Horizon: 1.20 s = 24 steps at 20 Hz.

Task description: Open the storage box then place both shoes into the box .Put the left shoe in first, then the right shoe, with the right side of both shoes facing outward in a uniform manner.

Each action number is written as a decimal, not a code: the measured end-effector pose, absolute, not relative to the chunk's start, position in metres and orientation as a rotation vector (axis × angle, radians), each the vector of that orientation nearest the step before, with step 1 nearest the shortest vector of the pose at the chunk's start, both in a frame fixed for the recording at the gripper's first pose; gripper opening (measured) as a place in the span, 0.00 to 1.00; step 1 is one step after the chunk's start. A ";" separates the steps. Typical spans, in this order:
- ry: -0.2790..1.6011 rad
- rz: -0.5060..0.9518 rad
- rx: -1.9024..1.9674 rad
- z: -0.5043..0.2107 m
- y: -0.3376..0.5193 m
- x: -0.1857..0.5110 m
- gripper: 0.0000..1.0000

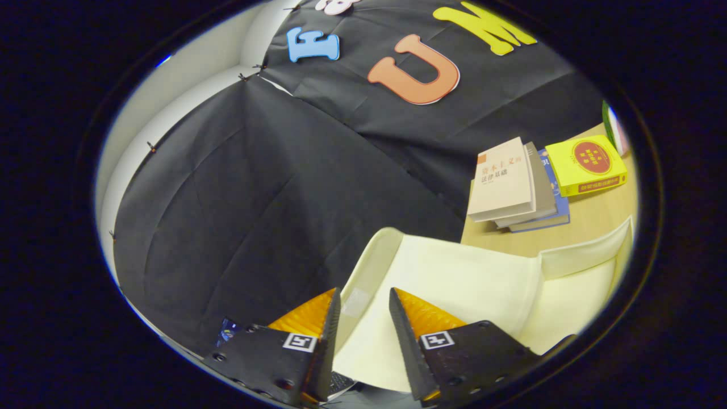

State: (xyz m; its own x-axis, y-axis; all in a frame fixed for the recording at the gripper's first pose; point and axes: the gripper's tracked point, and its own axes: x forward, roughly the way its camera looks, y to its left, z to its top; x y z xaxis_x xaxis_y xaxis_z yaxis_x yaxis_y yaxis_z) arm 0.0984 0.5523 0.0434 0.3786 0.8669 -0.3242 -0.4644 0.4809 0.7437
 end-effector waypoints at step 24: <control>0.746 0.368 0.150 -0.077 0.138 0.143 0.95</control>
